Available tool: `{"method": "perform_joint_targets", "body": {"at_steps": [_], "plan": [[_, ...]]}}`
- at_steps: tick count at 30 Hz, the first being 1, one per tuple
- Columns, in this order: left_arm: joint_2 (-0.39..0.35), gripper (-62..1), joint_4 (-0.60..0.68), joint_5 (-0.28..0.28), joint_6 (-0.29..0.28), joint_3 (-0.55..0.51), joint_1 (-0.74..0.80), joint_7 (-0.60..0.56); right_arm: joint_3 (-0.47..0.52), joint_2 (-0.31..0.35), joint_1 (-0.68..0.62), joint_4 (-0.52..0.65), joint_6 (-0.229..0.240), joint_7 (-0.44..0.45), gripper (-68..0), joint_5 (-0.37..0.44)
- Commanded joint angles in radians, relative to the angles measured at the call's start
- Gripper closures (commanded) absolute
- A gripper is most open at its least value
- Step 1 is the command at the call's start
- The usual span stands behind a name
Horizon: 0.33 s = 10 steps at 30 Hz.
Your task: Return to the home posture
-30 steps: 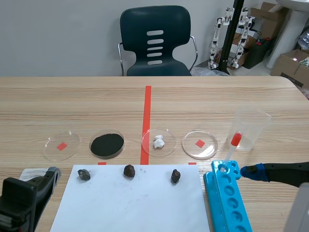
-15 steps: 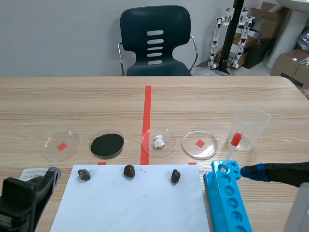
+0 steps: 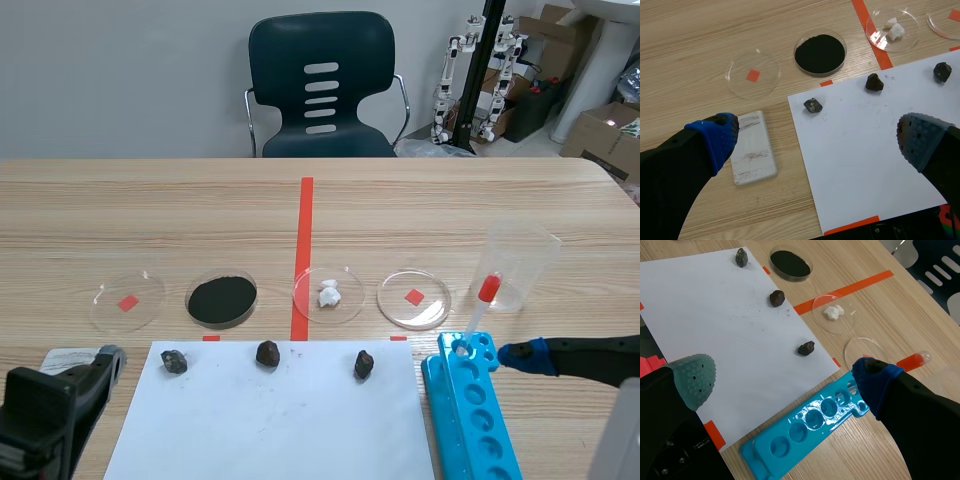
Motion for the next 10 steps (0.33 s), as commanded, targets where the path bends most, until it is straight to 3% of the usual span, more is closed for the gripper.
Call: {"method": "perform_joint_targets", "body": {"at_steps": [1, 10], "plan": [[-0.003, -62.3, 0.012, 0.001, 0.002, 0.004, 0.005, -0.013, 0.003, 0.000, 0.001, 0.027, -0.005, 0.015, -56.9, 0.010], [-0.003, -62.3, 0.012, 0.001, 0.002, 0.004, 0.005, -0.003, 0.003, 0.000, 0.001, 0.027, -0.005, 0.015, -56.9, 0.010]]}}
